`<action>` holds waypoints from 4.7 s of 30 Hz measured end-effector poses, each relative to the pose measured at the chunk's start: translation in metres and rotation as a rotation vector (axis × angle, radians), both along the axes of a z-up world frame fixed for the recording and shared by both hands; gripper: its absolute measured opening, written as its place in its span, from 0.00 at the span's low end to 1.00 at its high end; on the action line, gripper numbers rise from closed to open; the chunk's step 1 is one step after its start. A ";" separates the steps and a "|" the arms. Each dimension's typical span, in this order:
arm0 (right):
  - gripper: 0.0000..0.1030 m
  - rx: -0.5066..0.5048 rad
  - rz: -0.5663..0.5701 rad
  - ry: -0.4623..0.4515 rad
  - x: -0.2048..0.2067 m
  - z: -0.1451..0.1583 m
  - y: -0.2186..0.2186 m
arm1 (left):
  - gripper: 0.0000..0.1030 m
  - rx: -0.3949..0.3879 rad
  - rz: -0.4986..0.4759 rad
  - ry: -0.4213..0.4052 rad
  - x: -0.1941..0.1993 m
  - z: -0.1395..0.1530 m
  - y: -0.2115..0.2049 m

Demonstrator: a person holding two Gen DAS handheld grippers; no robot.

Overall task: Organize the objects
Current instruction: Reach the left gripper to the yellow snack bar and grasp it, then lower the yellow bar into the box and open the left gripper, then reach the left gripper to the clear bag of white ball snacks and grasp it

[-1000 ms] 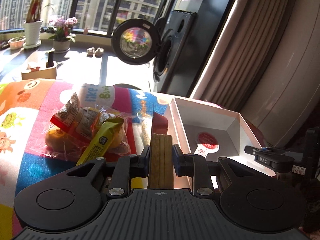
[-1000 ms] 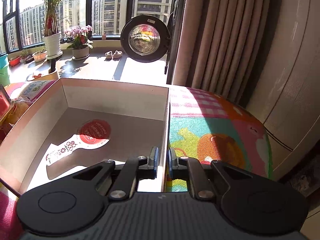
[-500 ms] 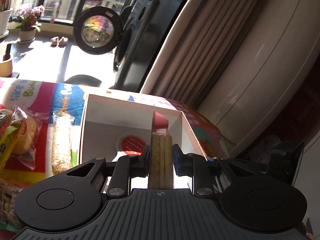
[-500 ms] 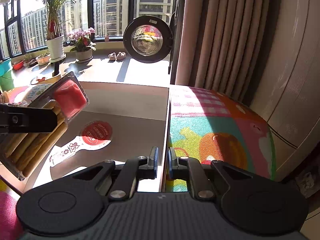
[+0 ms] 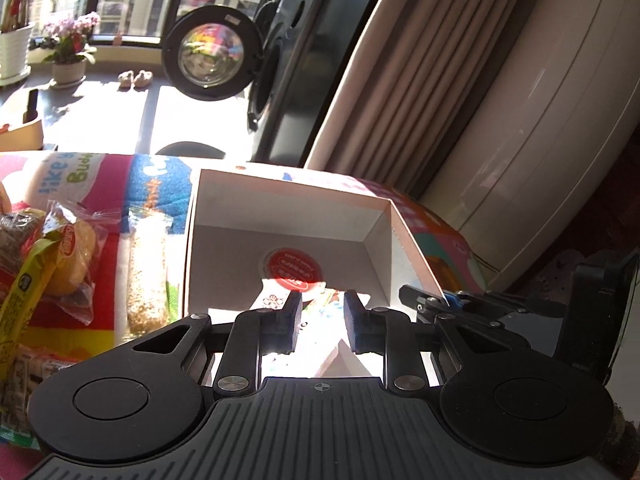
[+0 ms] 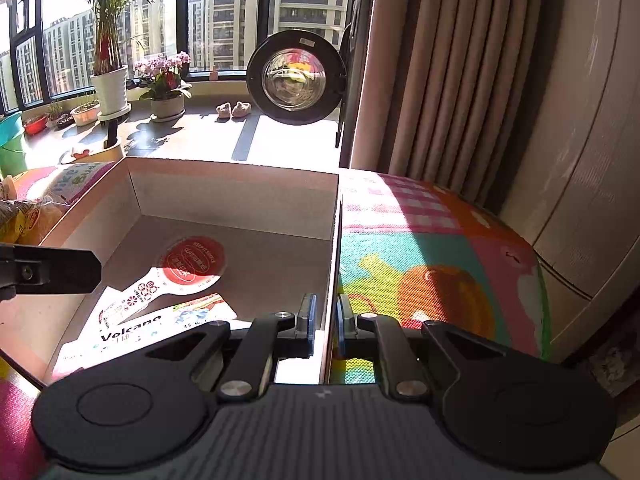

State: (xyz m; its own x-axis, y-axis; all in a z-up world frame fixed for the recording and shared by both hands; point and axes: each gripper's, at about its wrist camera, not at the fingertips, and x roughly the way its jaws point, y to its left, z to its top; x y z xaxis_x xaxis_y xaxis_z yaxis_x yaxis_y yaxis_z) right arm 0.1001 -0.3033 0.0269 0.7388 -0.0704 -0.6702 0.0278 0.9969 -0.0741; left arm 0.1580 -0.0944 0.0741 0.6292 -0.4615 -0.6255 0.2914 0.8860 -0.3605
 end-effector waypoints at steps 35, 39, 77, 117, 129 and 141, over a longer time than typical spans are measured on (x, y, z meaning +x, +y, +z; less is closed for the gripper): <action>0.11 -0.026 0.009 0.016 -0.004 -0.001 0.004 | 0.62 0.219 0.031 -0.080 -0.096 -0.037 0.139; 0.11 -0.033 0.005 0.019 -0.003 -0.002 0.005 | 0.62 0.232 0.143 -0.193 -0.084 -0.015 0.147; 0.10 -0.021 0.002 -0.007 0.000 0.001 0.001 | 0.24 -0.111 0.013 -0.016 -0.016 0.042 0.067; 0.11 -0.037 0.019 0.018 0.000 -0.003 0.005 | 0.30 0.280 0.005 -0.068 -0.047 -0.018 0.166; 0.12 -0.052 0.018 0.031 -0.001 -0.006 0.007 | 0.36 -0.120 0.191 0.194 -0.029 -0.056 0.191; 0.15 -0.046 0.017 0.037 -0.002 -0.008 0.009 | 0.41 0.095 0.113 0.065 -0.037 -0.050 0.141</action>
State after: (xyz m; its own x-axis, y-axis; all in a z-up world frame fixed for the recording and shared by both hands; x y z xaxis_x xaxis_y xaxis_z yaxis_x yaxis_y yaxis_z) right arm 0.0983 -0.2940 0.0186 0.7153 -0.0895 -0.6931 0.0072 0.9926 -0.1208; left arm 0.1213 0.0468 0.0245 0.6308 -0.3268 -0.7038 0.1666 0.9429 -0.2885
